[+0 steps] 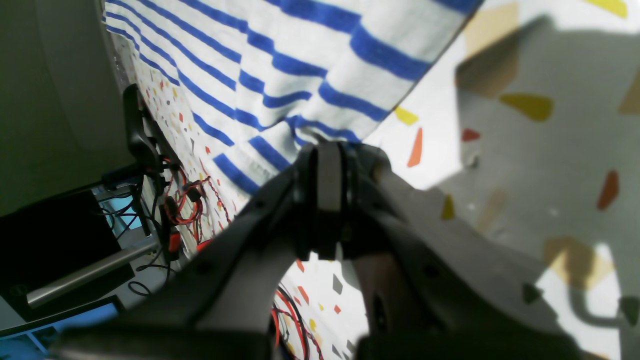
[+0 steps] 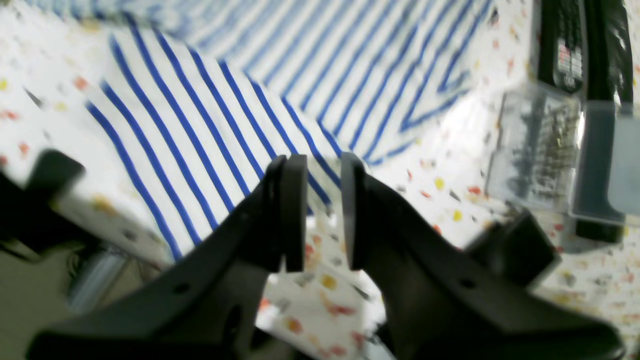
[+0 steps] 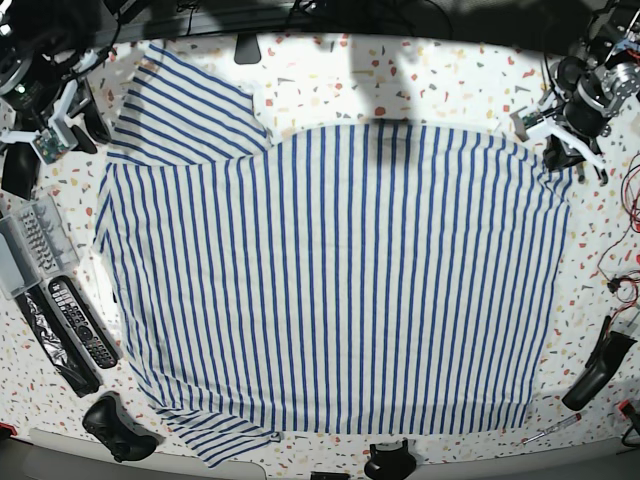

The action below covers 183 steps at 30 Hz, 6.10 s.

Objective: Layout the t-shirt on the table in an organized manner, then fold the t-shirt properly
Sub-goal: 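Move both grippers down to the shirt's shoulder corners and grasp them, then lift the shoulder corners and pull them apart to stretch the shirt, then drag the held shoulder edge away from the hem, flattening the shirt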

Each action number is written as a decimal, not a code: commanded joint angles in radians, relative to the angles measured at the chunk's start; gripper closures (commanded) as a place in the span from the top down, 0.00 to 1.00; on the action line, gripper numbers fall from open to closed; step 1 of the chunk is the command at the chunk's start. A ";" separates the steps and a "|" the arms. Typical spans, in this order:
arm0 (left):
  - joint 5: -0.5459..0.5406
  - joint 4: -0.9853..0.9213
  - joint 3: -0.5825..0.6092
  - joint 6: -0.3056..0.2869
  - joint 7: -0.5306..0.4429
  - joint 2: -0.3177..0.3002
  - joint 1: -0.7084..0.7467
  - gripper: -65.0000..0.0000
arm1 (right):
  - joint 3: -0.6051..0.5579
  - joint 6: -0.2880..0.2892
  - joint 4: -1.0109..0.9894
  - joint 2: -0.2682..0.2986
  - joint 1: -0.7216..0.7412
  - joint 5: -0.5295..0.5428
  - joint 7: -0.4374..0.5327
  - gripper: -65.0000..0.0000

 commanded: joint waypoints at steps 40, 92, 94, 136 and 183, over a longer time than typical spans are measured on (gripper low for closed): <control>-0.004 -0.004 0.002 -0.029 0.044 -0.014 0.007 0.00 | -0.512 -0.205 -0.182 0.305 -0.049 -0.974 0.088 0.22; -0.005 -0.004 0.002 0.039 0.045 -0.014 0.008 0.00 | -0.969 -0.240 -0.315 0.201 0.331 -1.090 0.163 0.45; -0.005 -0.004 0.002 0.038 0.045 -0.014 0.008 0.00 | -0.969 -0.237 -0.348 0.181 0.340 -1.090 0.163 0.45; -0.192 0.217 -0.068 0.300 0.148 -0.102 0.389 0.00 | -0.967 -0.481 -0.178 0.378 0.114 -0.917 -0.116 0.00; -0.332 0.143 -0.075 0.571 0.164 0.021 -0.032 0.00 | -0.760 -0.600 -0.396 0.117 0.544 -0.637 -0.039 0.00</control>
